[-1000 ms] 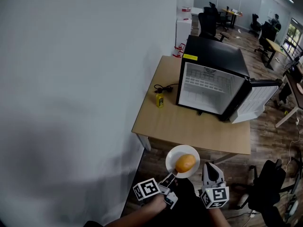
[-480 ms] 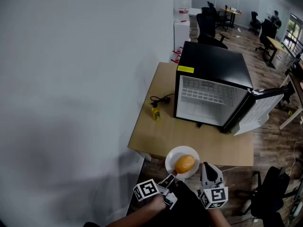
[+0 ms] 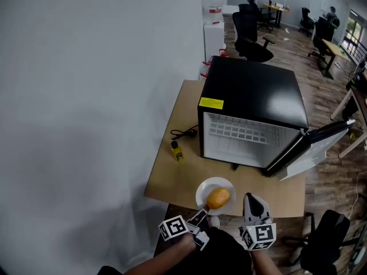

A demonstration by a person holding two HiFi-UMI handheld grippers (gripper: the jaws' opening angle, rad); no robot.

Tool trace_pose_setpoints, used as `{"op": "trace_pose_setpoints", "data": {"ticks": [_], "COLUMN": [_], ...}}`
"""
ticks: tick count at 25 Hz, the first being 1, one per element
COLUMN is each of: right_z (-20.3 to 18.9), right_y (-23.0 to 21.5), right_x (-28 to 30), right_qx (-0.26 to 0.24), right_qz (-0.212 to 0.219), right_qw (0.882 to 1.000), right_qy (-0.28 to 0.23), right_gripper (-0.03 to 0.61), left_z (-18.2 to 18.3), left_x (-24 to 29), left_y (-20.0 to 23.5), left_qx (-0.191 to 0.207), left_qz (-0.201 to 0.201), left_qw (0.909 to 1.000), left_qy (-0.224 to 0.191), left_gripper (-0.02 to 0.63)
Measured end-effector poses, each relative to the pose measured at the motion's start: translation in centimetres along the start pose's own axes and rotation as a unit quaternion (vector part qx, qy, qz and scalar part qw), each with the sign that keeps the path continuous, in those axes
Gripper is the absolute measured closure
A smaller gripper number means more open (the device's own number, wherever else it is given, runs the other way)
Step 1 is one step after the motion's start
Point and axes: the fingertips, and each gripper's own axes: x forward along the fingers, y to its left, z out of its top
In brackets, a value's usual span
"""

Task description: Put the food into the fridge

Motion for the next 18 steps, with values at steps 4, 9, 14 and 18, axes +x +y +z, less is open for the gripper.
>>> {"op": "trace_pose_setpoints", "data": {"ticks": [4, 9, 14, 18], "right_z": [0.1, 0.1, 0.1, -0.6], "right_y": [-1.9, -3.9, -5.1, -5.6], "right_x": [2.9, 6.5, 9.6, 12.0], "right_qx": [0.012, 0.001, -0.022, -0.027], "right_qz": [0.015, 0.032, 0.047, 0.058], "right_qw": [1.0, 0.999, 0.999, 0.997], "right_qy": [0.002, 0.012, 0.012, 0.038], "right_gripper": [0.518, 0.518, 0.518, 0.518], "left_z": [1.6, 4.1, 6.3, 7.6], "left_x": [3.7, 8.0, 11.3, 13.6], "left_y": [1.2, 2.8, 4.3, 5.6], "left_qx": [-0.002, 0.012, 0.005, 0.003], "left_qz": [0.008, 0.009, 0.009, 0.013], "left_qw": [1.0, 0.9996, 0.9986, 0.9983], "left_qy": [-0.001, -0.026, -0.051, -0.057], "left_gripper": [0.589, 0.589, 0.589, 0.589]}}
